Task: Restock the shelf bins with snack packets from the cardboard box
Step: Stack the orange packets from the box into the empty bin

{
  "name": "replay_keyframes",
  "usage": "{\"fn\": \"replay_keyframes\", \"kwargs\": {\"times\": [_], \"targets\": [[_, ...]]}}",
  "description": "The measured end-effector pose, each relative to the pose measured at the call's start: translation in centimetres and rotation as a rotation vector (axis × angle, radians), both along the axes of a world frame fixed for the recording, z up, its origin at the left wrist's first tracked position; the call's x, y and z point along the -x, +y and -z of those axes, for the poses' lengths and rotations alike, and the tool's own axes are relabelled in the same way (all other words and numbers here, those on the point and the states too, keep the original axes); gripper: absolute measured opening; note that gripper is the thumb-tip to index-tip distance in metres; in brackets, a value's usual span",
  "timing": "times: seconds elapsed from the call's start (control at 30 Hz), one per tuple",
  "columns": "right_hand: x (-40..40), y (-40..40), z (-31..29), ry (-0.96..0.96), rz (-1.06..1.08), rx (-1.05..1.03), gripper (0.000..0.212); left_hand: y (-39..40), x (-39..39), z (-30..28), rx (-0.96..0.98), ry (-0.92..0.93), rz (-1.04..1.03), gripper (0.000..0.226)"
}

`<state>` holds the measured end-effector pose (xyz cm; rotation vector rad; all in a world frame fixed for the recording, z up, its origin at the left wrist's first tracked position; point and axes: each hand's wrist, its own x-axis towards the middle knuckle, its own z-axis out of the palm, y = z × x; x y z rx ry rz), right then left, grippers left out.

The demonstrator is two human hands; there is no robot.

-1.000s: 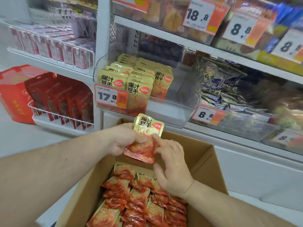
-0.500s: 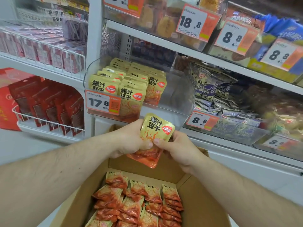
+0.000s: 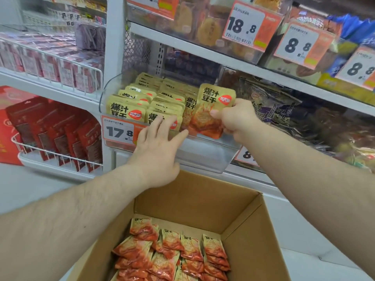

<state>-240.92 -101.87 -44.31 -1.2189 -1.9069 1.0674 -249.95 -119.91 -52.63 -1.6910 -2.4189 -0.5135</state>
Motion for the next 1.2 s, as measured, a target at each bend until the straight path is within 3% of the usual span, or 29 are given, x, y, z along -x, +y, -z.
{"fn": "replay_keyframes", "kwargs": {"times": [0.3,0.67,0.87,1.0,1.13,1.2], "targets": [[5.7,4.1,4.9,-0.157,0.101,0.156,0.054,0.0,0.0,0.9,0.021,0.011,-0.012,0.089],[7.5,3.9,5.3,-0.226,0.056,0.071,0.039,0.2,0.2,1.4,0.023,0.003,-0.004,0.091],[7.1,3.9,5.2,-0.210,-0.016,0.141,0.015,0.2,0.1,1.2,0.040,-0.003,-0.006,0.091],[6.7,3.8,4.9,-0.227,-0.093,0.185,0.018,0.2,0.2,1.1,0.033,-0.019,0.005,0.089],[5.9,3.3,4.2,-0.276,-0.086,0.159,0.024,-0.4,0.5,1.2,-0.219,-0.044,0.072,0.078],[5.1,1.8,3.3,-0.394,-0.023,-0.045,0.031,-0.6,1.0,1.6,-0.429,0.013,0.079,0.058]]}}
